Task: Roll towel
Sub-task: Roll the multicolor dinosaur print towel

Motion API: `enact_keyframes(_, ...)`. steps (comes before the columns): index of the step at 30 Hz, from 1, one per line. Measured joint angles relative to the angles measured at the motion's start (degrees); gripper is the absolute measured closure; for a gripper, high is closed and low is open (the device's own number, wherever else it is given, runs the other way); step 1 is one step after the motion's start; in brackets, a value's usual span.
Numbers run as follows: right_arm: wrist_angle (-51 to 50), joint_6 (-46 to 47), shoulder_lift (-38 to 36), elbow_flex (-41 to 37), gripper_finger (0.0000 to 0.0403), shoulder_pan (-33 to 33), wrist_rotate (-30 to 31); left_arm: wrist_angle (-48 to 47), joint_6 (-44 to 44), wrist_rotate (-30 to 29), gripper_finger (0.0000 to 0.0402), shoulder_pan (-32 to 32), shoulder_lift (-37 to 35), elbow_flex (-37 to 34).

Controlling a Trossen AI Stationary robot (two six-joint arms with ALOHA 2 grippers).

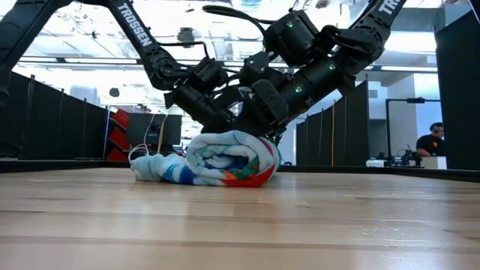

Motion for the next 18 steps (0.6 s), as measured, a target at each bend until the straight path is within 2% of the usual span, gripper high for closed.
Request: enact_keyframes(18, -0.8, 10.0, -3.1, -0.1, 0.0026, 4.7, 0.3, -3.5, -1.8, 0.3, 0.0077, 1.3, 0.0, 0.1)
